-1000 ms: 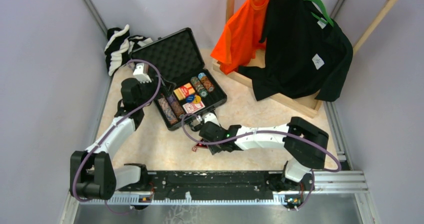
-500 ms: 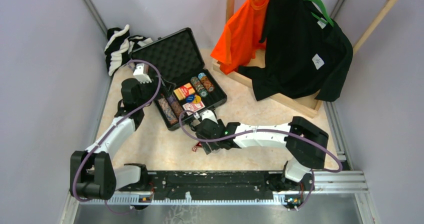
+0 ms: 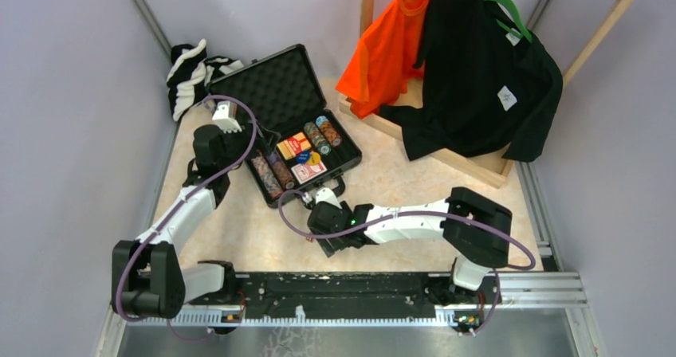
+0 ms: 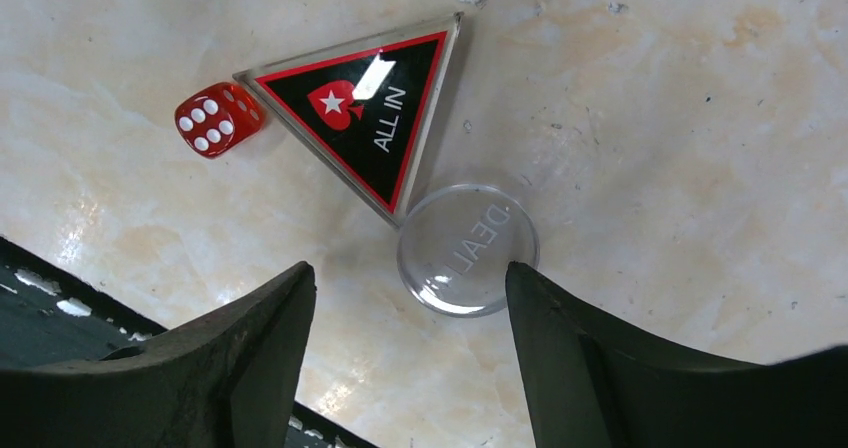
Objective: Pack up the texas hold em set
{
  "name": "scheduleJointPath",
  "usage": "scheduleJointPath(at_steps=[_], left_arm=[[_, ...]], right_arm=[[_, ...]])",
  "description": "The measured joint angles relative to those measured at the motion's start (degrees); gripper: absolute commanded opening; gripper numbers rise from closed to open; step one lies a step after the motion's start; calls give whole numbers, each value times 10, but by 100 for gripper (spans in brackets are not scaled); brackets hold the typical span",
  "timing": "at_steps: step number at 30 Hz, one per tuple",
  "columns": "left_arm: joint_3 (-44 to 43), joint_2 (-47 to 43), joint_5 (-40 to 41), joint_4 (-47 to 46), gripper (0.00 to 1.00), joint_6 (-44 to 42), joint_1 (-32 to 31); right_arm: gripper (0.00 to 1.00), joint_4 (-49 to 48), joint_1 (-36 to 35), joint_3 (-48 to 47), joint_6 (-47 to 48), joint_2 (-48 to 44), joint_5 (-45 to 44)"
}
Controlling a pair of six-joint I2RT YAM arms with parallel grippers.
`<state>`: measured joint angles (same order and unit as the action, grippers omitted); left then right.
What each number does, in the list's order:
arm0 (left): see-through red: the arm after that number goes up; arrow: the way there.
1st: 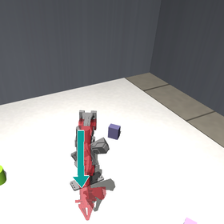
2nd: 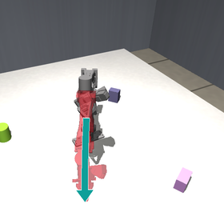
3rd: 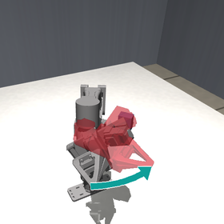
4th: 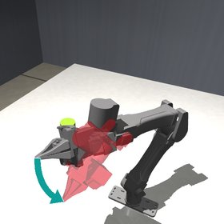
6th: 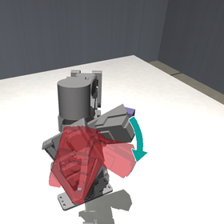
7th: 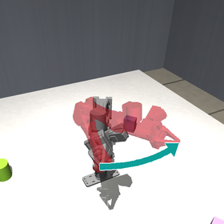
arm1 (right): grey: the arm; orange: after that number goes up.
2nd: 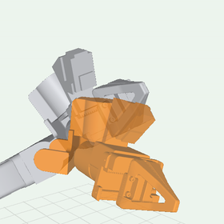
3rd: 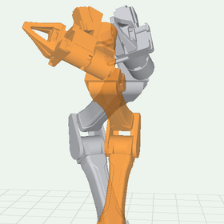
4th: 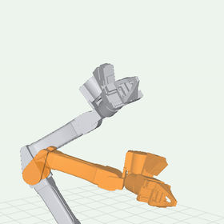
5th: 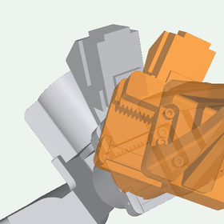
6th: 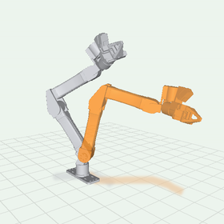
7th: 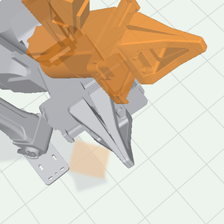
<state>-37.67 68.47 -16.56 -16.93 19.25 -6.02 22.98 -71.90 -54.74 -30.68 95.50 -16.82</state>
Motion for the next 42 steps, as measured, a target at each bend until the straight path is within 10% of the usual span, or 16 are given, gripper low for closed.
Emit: scheduleJointPath(at_steps=[32, 42], left_arm=[[0, 4, -6, -1, 97, 0, 0], [0, 9, -7, -2, 97, 0, 0]], right_arm=[[66, -50, 4, 45, 2, -17, -26], [48, -64, 6, 46, 10, -13, -30]])
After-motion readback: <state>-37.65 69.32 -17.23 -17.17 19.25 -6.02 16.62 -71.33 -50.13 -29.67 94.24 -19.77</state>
